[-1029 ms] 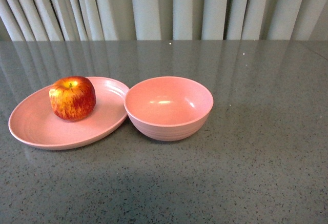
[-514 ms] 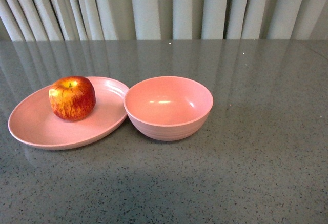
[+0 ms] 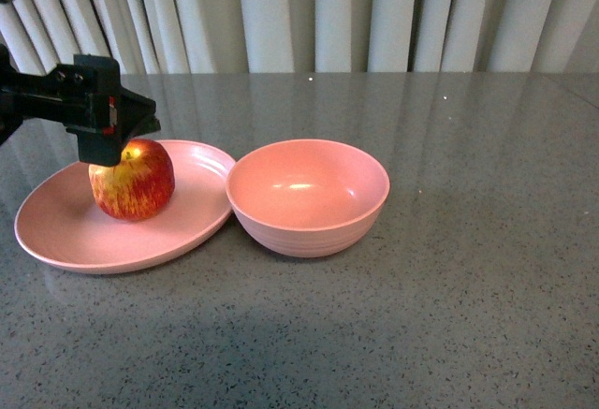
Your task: Move apple from plate to bowl
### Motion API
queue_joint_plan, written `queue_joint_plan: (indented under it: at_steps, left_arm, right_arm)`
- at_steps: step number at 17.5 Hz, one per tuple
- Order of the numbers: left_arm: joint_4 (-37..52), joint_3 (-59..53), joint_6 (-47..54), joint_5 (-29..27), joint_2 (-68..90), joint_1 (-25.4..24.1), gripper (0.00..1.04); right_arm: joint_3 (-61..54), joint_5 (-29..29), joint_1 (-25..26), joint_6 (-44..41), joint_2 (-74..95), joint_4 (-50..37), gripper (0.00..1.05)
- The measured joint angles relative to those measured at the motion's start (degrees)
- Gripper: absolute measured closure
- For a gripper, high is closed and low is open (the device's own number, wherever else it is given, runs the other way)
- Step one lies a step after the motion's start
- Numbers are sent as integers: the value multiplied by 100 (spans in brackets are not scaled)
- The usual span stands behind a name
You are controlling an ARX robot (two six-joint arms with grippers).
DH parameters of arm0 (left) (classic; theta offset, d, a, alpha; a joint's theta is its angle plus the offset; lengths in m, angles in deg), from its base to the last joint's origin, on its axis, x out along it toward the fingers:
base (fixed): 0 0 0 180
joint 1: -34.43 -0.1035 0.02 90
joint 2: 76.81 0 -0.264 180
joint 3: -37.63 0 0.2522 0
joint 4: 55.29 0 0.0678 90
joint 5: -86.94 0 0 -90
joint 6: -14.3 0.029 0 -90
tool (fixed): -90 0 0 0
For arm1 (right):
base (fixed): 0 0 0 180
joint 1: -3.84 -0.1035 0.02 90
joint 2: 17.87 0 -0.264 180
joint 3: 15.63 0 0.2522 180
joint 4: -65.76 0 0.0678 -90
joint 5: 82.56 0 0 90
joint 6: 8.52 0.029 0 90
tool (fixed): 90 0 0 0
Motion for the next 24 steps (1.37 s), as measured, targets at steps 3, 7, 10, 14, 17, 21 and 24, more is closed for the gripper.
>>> queue_joint_plan:
  at_steps: [3,7,10,14,17,21,24]
  left_arm:
    - [-35,245,-118,11,498,-4,7]
    - [-85,400,-212,39,933,4,7]
    - [-160,407,-291,28,1060,37,7]
    - [-164,413,-326,4,1108,72,15]
    - [-168,413,-332,15,1091,70,37]
    - [-433,420,-308,7,730,61,39]
    - [-758,673,-278,-59,111,232,39]
  right_arm:
    - [0,0,0,0,0,-2,7]
    - [0,0,0,0,0,-2,7]
    - [0,0,0,0,0,-2,7]
    - [0,0,0,0,0,0,7]
    - [2,0,0,0,0,0,7]
    - [0,0,0,0,0,0,7]
    - [0,0,0,0,0,0,7]
